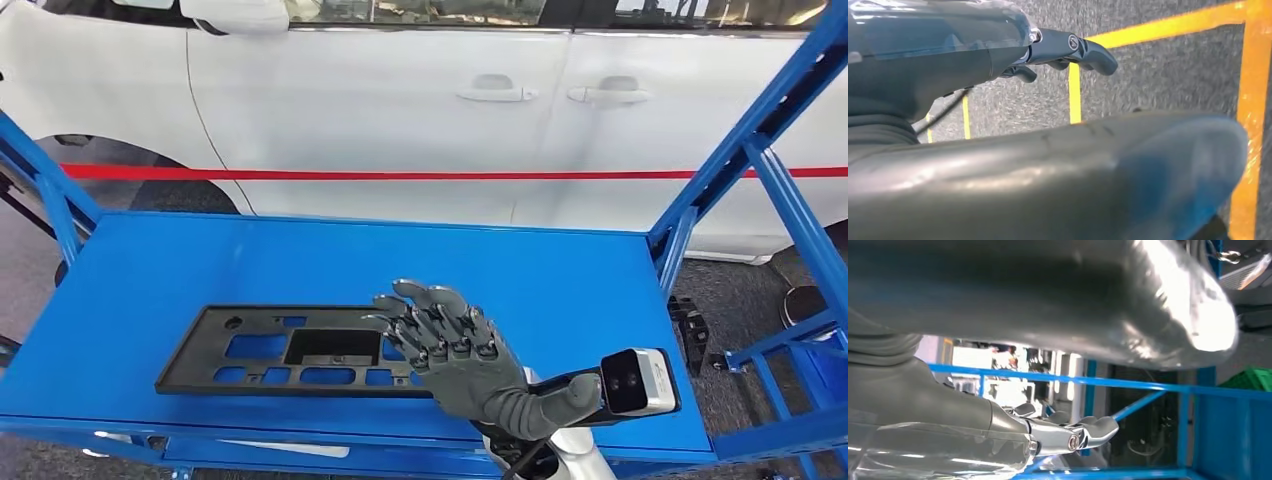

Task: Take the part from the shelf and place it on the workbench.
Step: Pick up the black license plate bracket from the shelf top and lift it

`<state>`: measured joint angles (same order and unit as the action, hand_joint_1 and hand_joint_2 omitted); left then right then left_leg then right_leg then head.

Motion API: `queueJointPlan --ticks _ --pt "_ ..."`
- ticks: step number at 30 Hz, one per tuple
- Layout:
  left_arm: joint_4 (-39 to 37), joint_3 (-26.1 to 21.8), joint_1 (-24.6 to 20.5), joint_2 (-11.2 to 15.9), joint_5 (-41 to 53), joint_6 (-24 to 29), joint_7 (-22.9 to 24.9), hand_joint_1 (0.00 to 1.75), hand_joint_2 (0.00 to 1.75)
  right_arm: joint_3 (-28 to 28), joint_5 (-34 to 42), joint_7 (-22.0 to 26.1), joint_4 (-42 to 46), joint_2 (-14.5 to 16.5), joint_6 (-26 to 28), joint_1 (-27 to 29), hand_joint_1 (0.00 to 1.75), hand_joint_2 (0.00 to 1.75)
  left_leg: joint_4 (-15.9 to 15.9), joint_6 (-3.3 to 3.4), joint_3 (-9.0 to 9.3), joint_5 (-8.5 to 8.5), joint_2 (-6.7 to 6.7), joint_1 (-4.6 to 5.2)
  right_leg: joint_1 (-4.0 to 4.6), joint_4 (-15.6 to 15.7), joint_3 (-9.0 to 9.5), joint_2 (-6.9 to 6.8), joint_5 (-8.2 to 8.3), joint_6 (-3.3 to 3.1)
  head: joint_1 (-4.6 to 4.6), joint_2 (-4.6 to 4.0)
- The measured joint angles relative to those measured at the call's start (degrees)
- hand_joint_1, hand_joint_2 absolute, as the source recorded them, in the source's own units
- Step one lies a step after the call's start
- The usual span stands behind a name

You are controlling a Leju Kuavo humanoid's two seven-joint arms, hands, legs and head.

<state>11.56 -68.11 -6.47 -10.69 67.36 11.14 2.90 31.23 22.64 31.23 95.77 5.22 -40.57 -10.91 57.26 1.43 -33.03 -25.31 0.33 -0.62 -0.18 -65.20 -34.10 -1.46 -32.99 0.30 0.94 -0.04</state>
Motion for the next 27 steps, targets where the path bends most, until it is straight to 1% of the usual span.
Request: queueJointPlan --ticks 1,2,3,4,5,6,7,8,9,10,11,12,13,14,15,16,17,18,19,20,21,22,23,24,25,27 --pt "0.0 0.0 -0.1 0.0 0.0 0.0 0.0 0.00 0.00 0.0 0.0 0.0 -0.1 0.0 0.1 0.1 0.00 0.00 0.0 0.10 -0.01 0.01 -0.61 -0.02 -0.21 -3.8 -2.01 0.74 -1.66 0.18 -0.02 0.00" --pt "0.0 0.0 -0.1 0.0 0.1 0.0 0.0 0.00 0.00 0.0 0.0 0.0 -0.3 0.0 0.2 0.3 0.00 0.00 0.0 0.11 0.00 -0.01 -1.30 -0.03 -0.44 -7.1 -3.91 1.04 -2.65 0.37 -0.03 0.00" --pt "0.0 0.0 -0.1 0.0 0.0 0.1 0.0 0.00 0.00 0.0 0.0 0.0 -0.5 -0.1 0.2 0.3 0.00 0.00 0.1 0.07 0.04 -0.05 -2.05 -0.06 -0.65 -8.8 -5.12 1.15 -2.55 0.54 -0.02 0.00" --pt "0.0 0.0 -0.1 0.0 0.0 0.2 0.0 0.00 0.00 0.0 0.1 0.0 -0.8 -0.1 0.1 0.4 0.00 0.00 0.1 -0.04 0.13 -0.12 -2.83 -0.13 -0.87 -8.4 -5.30 1.24 -1.25 0.68 -0.03 0.00" --pt "0.0 0.0 0.0 0.0 -0.1 0.4 0.0 0.00 0.00 0.0 0.2 -0.1 -1.0 -0.1 0.0 0.4 0.00 0.00 0.3 -0.23 0.23 -0.25 -3.62 -0.23 -1.11 -5.7 -4.41 1.54 1.01 0.79 -0.03 0.00" --pt "0.0 0.0 0.0 0.0 -0.2 0.6 0.1 0.00 0.00 0.0 0.4 -0.1 -1.3 -0.1 -0.2 0.4 0.00 0.00 0.5 -0.50 0.25 -0.42 -4.37 -0.36 -1.42 -1.9 -2.90 2.61 3.35 0.90 -0.04 0.00" --pt "0.0 0.0 0.0 0.0 -0.4 0.9 0.1 0.00 0.00 -0.1 0.5 -0.1 -1.6 -0.1 -0.4 0.4 0.00 0.00 0.8 -0.83 0.15 -0.61 -5.03 -0.37 -1.65 1.8 -1.46 3.96 4.95 0.95 -0.04 0.00" --pt "0.0 0.0 -0.1 0.1 -0.5 1.1 0.3 0.00 0.00 -0.2 0.6 -0.1 -2.0 -0.1 -0.6 0.5 0.00 0.00 1.0 -1.20 -0.04 -0.71 -5.59 -0.40 -1.75 4.2 -0.48 5.11 5.78 0.91 -0.03 0.00" --pt "0.0 0.0 0.0 0.1 -0.5 1.3 0.4 0.00 0.00 -0.3 0.6 0.0 -2.4 0.0 -0.5 0.6 0.00 0.00 1.0 -1.61 -0.25 -0.77 -6.09 -0.44 -1.72 5.4 -0.06 5.99 5.87 0.75 -0.03 0.00" --pt "0.0 0.0 0.1 0.2 -0.5 1.4 0.6 0.00 0.00 -0.5 0.5 0.1 -2.7 0.0 -0.2 0.8 0.00 0.00 1.0 -2.04 -0.37 -0.73 -6.51 -0.50 -1.54 5.6 0.02 6.00 5.73 0.46 -0.01 0.00" --pt "0.0 0.0 0.2 0.3 -0.4 1.5 0.6 0.00 0.00 -0.8 0.2 0.2 -3.0 0.1 0.2 0.9 0.00 0.00 0.8 -2.45 -0.43 -0.70 -6.79 -0.64 -1.51 5.6 0.09 5.63 5.80 0.06 0.00 0.00" --pt "0.0 0.0 0.4 0.4 -0.3 1.5 0.6 0.00 0.00 -1.0 0.0 0.3 -3.4 0.1 0.6 1.1 0.00 0.00 0.9 -2.80 -0.46 -0.90 -6.22 -0.72 -1.52 5.8 0.24 5.27 5.89 -0.36 0.03 0.00" --pt "0.0 0.0 0.5 0.5 -0.3 1.6 0.6 0.00 0.00 -1.3 -0.3 0.4 -3.6 0.2 0.9 1.3 0.00 0.00 1.9 -3.05 -0.84 -1.55 -5.07 -0.69 -1.55 6.0 0.43 4.82 5.97 -0.82 0.11 0.00" --pt "0.0 0.0 0.5 0.6 -0.3 1.6 0.6 0.00 0.00 -1.5 -0.4 0.6 -3.9 0.3 1.1 1.5 0.00 0.00 4.0 -3.20 -1.79 -2.80 -3.65 -0.63 -1.56 6.2 0.61 4.30 6.00 -1.22 0.19 0.00" --pt "0.0 0.0 0.4 0.7 -0.3 1.6 0.6 0.00 0.00 -1.7 -0.5 0.7 -4.2 0.3 1.2 1.7 0.00 0.00 7.4 -3.28 -3.29 -4.52 -2.17 -0.57 -1.38 6.3 0.74 3.73 5.94 -1.53 0.26 0.00" --pt "0.0 0.0 0.3 0.7 -0.4 1.6 0.6 0.00 0.00 -1.9 -0.7 0.8 -4.4 0.3 1.5 1.9 0.00 0.00 11.3 -3.34 -5.20 -6.32 -1.39 -0.53 -1.17 6.3 0.80 3.17 5.85 -1.79 0.30 0.00" --pt "0.0 0.0 0.2 0.8 -0.5 1.7 0.3 0.00 0.00 -2.1 -1.4 0.9 -4.7 0.3 2.2 2.2 0.00 0.00 14.8 -3.37 -6.90 -7.59 -1.06 -0.53 -0.95 6.3 0.85 2.67 5.76 -1.93 0.29 0.00" --pt "0.0 0.0 0.2 0.9 -0.6 1.8 0.0 0.00 0.00 -2.4 -2.6 1.0 -4.9 0.3 3.5 2.4 0.00 0.00 16.8 -3.35 -7.87 -7.93 -0.90 -0.54 -0.77 6.3 0.92 2.27 5.68 -2.04 0.29 0.00" --pt "0.0 0.0 0.3 1.1 -0.7 1.9 -0.4 0.00 0.00 -2.7 -4.6 1.2 -5.1 0.3 5.6 2.7 0.00 0.00 16.6 -3.26 -7.75 -7.15 -0.83 -0.53 -0.63 6.2 1.01 2.00 5.61 -2.12 0.30 0.00" --pt "0.0 0.0 0.4 1.3 -0.8 1.9 -1.0 0.00 0.00 -3.2 -7.3 1.3 -5.3 0.3 8.4 2.9 0.00 0.00 14.1 -3.07 -6.52 -5.45 -0.79 -0.52 -0.51 6.2 1.15 1.84 5.53 -2.14 0.30 0.00" --pt "0.0 -0.1 0.4 1.5 -0.8 1.8 -1.5 0.00 0.00 -3.7 -10.2 1.5 -5.5 0.3 11.5 3.2 0.00 0.00 10.1 -2.77 -4.52 -3.42 -0.76 -0.48 -0.41 6.2 1.29 1.75 5.44 -2.12 0.30 0.00" --pt "0.0 -0.1 0.4 1.8 -0.8 1.8 -2.1 0.00 0.00 -4.2 -12.9 1.7 -5.6 0.3 14.4 3.4 0.00 0.00 6.2 -2.44 -2.48 -1.98 -0.74 -0.33 -0.24 6.2 1.37 1.70 5.34 -2.03 0.29 0.00" --pt "0.0 -0.1 0.3 2.1 -0.8 1.8 -2.6 0.00 0.00 -4.6 -15.2 1.7 -5.6 0.3 17.1 3.8 0.00 0.44 3.2 -2.17 -0.98 -1.11 -0.72 -0.18 -0.14 6.2 1.38 1.66 5.30 -1.87 0.28 0.00" --pt "0.0 -0.1 0.2 2.3 -0.8 1.7 -3.1 0.00 0.00 -5.0 -17.0 1.5 -5.6 0.3 19.2 4.2 0.00 0.87 1.6 -1.95 -0.18 -0.89 -0.72 -0.01 -0.07 6.2 1.34 1.63 5.28 -1.67 0.27 0.00" --pt "0.0 -0.1 0.2 2.4 -0.8 1.7 -3.4 0.00 0.00 -5.3 -18.3 1.1 -5.5 0.3 21.1 4.8 0.00 1.31 1.2 -1.83 0.00 -1.07 -0.75 0.15 -0.04 6.2 1.30 1.59 5.30 -1.42 0.26 0.00" --pt "0.0 -0.1 0.2 2.6 -0.6 1.6 -3.5 0.00 0.00 -6.0 -19.7 0.1 -5.1 0.3 24.0 6.0 0.00 1.31 0.6 -1.39 0.15 -0.79 -0.74 0.04 -0.13 6.2 1.38 1.58 5.18 -0.82 0.25 0.00"
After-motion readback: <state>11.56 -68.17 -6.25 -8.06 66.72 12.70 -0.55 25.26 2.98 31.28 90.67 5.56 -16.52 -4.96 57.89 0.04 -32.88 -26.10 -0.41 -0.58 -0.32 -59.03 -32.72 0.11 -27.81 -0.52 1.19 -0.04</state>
